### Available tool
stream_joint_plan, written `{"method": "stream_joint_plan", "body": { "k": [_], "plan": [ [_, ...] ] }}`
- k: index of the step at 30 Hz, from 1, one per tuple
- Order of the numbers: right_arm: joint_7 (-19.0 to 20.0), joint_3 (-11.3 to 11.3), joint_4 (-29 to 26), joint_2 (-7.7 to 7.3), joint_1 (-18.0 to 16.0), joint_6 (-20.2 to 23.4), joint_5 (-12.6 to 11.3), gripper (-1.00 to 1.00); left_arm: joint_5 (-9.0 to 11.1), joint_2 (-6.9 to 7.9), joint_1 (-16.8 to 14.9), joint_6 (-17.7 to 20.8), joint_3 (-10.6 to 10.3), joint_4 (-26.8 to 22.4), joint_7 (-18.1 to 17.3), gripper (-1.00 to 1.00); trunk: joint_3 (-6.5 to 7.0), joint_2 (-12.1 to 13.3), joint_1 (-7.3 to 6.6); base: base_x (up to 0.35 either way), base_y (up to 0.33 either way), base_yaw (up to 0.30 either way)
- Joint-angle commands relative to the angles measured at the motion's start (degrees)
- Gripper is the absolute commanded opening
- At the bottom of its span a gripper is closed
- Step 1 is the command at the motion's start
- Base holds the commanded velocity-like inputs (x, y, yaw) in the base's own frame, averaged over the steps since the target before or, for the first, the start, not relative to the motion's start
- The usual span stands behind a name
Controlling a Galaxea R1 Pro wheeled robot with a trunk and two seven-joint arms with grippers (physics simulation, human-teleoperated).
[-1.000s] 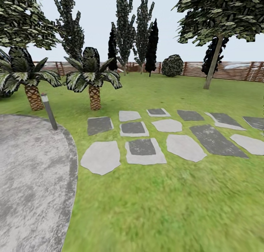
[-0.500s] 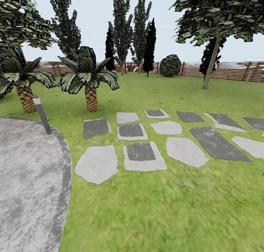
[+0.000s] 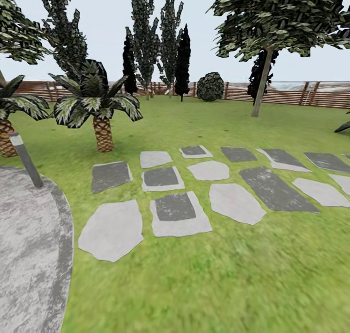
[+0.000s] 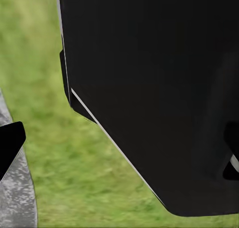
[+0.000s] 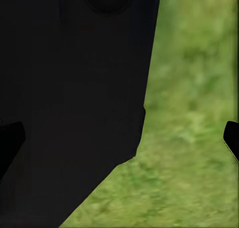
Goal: Take the three Easter eggs out of the wicker basket on the lawn in the garden, then place them on the lawn next to a single tree (choose any tree) so that all three eggs are next to the same tree and none are left in the basket.
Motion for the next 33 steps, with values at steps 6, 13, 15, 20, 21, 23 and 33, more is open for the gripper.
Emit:
{"method": "stream_joint_plan", "body": {
  "k": [6, 13, 15, 20, 21, 23, 33],
  "plan": [
    [0.08, 0.03, 0.09, -0.01, -0.07, 0.04, 0.47, 1.00, 0.03, 0.01, 0.00, 0.02, 0.06, -0.02, -0.20, 1.00, -0.04, -0.02, 0.03, 0.336, 0.000, -0.002],
    [0.08, 0.03, 0.09, -0.01, -0.04, 0.04, 0.47, 1.00, 0.13, 0.01, 0.00, 0.09, 0.06, -0.02, -0.20, 1.00, -0.04, -0.02, 0.03, 0.337, 0.000, 0.000],
    [0.07, 0.03, 0.09, -0.01, -0.05, 0.04, 0.47, 1.00, 0.13, 0.01, 0.00, 0.10, 0.07, -0.04, -0.20, 1.00, -0.04, -0.02, 0.03, 0.337, 0.000, 0.000],
    [0.09, 0.02, 0.09, -0.01, -0.05, 0.04, 0.47, 1.00, 0.14, 0.01, 0.00, 0.13, 0.06, -0.04, -0.20, 1.00, -0.04, -0.02, 0.03, 0.337, 0.000, -0.012],
    [0.11, 0.03, 0.09, -0.01, -0.06, 0.04, 0.47, 1.00, 0.13, 0.01, 0.00, 0.15, 0.06, -0.05, -0.20, 1.00, -0.04, -0.02, 0.03, 0.336, 0.000, -0.137],
    [0.13, 0.02, 0.09, -0.01, -0.07, 0.04, 0.47, 1.00, 0.15, 0.01, 0.00, 0.18, 0.06, -0.04, -0.20, 1.00, -0.04, -0.02, 0.03, 0.337, 0.000, -0.221],
    [0.07, 0.04, 0.09, -0.01, -0.05, 0.05, 0.47, 1.00, 0.12, 0.01, 0.00, 0.13, 0.06, -0.03, -0.20, 1.00, -0.04, -0.02, 0.03, 0.336, 0.000, -0.149]
  ]
}}
